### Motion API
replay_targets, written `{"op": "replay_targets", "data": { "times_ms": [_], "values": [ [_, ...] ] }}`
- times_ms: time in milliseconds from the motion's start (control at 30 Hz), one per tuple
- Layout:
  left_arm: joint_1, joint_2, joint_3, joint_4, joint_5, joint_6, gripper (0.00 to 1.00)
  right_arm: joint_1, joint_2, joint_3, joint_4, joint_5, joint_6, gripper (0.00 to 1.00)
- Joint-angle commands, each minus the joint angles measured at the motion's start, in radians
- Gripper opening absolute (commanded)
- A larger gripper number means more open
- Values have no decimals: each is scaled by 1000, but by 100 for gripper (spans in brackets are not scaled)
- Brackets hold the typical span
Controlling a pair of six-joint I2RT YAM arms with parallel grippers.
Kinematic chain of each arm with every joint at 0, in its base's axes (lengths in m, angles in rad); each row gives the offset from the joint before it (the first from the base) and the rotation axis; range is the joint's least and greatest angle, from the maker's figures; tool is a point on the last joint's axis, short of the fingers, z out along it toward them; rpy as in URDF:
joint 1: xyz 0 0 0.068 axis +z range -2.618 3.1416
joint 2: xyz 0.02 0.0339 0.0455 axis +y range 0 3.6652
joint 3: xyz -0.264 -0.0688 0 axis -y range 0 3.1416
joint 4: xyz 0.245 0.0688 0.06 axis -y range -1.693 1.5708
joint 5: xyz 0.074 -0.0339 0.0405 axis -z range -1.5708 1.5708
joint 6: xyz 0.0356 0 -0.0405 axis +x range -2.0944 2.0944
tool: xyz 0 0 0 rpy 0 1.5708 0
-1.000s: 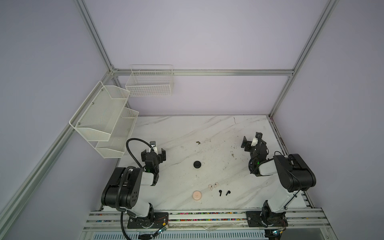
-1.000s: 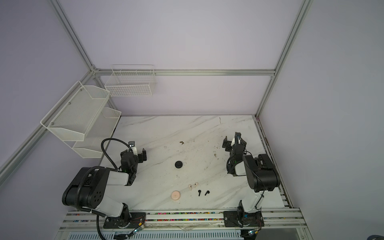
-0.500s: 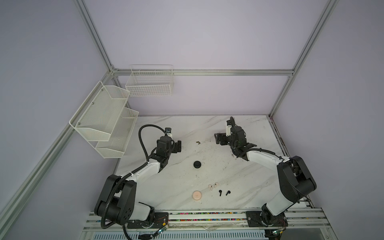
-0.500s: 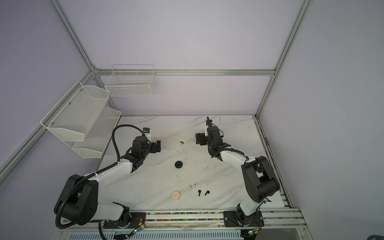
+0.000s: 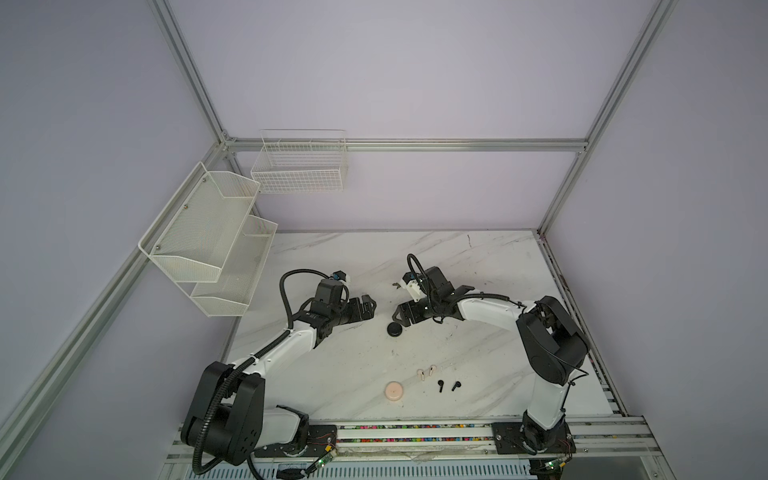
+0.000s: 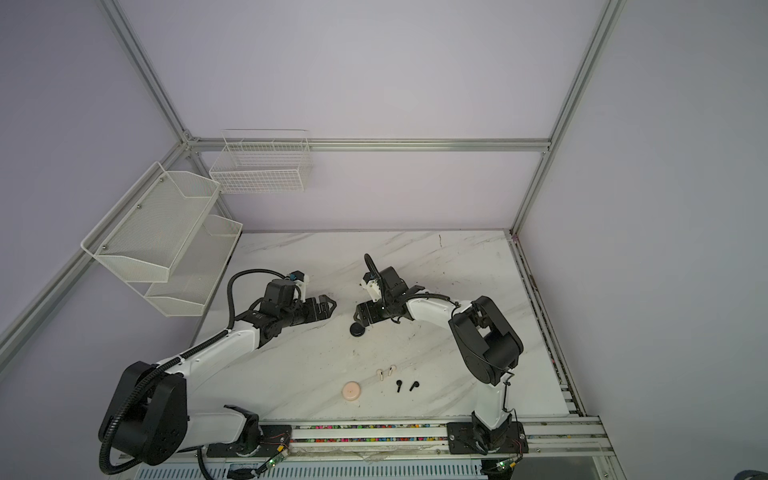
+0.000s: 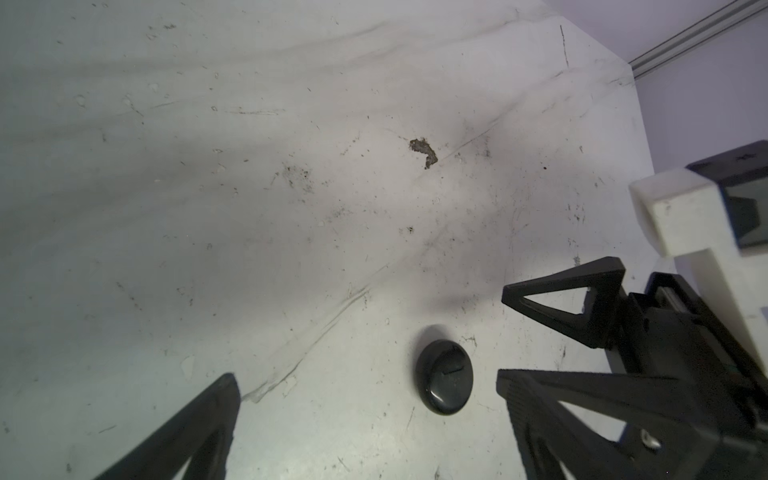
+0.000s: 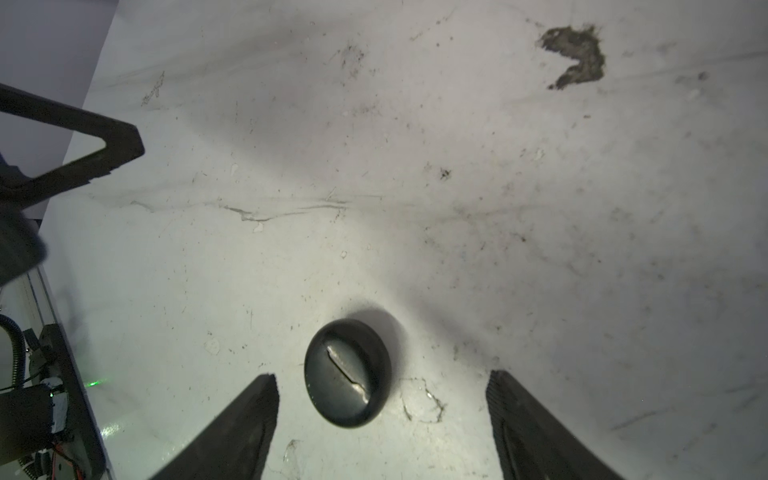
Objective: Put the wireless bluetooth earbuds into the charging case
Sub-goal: 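Move both grippers toward the black round charging case from either side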
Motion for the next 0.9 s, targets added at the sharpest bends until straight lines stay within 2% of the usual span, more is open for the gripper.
{"op": "replay_targets", "data": {
  "times_ms": [0, 300, 600, 733, 867],
  "values": [
    [0, -23, -55, 13, 58, -64, 100, 11, 21, 22, -85, -26, -36, 81],
    [-1, 49, -72, 63, 115, -97, 100, 55, 83, 84, -108, 5, -17, 76],
    [3, 48, -96, 98, 99, -134, 100, 165, 153, 182, -278, 244, 188, 64],
    [3, 46, -116, 111, 110, -145, 100, 196, 161, 240, -386, 393, 286, 66],
    [3, 26, -139, 114, 100, -142, 100, 220, 172, 288, -451, 457, 388, 71]
  ]
}}
